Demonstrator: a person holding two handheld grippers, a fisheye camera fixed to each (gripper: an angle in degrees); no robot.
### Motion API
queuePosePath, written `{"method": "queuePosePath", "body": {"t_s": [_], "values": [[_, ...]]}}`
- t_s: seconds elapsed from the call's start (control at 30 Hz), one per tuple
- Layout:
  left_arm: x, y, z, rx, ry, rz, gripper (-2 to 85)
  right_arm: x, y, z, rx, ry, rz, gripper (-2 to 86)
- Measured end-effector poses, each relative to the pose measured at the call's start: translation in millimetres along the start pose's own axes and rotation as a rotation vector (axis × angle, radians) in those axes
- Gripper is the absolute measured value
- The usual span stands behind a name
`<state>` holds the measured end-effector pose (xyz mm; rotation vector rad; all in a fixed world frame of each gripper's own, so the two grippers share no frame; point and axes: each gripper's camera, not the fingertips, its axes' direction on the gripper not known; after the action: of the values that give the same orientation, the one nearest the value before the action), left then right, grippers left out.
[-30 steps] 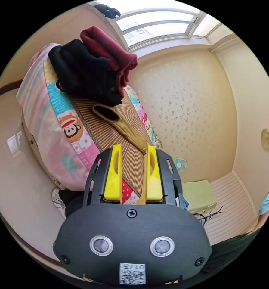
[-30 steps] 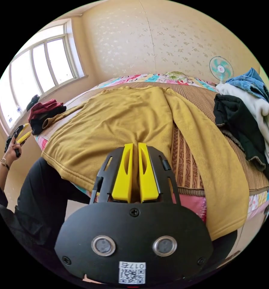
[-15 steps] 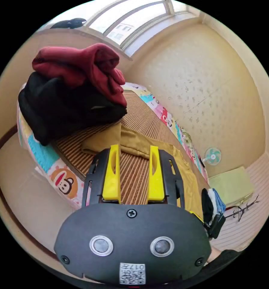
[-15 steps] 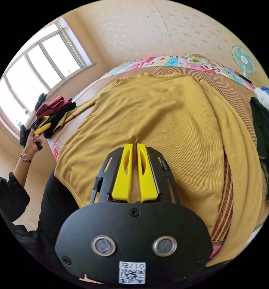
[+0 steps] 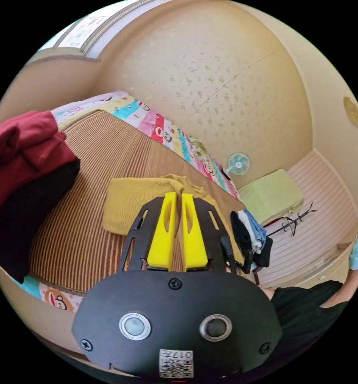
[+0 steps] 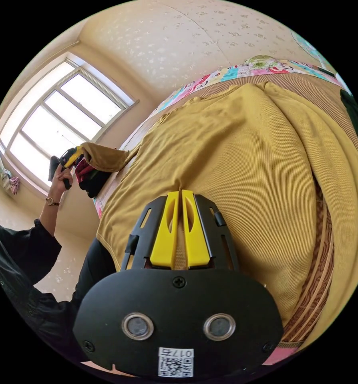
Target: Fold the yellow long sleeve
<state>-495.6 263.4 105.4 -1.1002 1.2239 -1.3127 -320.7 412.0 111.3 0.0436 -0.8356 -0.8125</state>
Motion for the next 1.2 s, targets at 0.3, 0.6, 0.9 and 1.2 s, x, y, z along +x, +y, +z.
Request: {"method": "queuePosePath", "body": {"t_s": [0.3, 0.6, 0.9, 1.2], "values": [[165, -105, 223, -0.241, 0.401, 0.227, 4.1, 34, 11, -18, 0.003, -0.064, 0.012, 1.5], [177, -39, 352, -0.423, 0.414, 0.160, 8.4, 73, 16, -38, 0.007, -0.152, 0.034, 1.5], [169, 160, 176, -0.339, -0.215, 0.250, 8.5, 98, 9, -57, -0.019, -0.181, 0.031, 1.6], [146, 232, 132, -0.374, -0.643, 0.102, 7.3, 95, 1, -84, -0.056, -0.039, 0.040, 1.8]]}}
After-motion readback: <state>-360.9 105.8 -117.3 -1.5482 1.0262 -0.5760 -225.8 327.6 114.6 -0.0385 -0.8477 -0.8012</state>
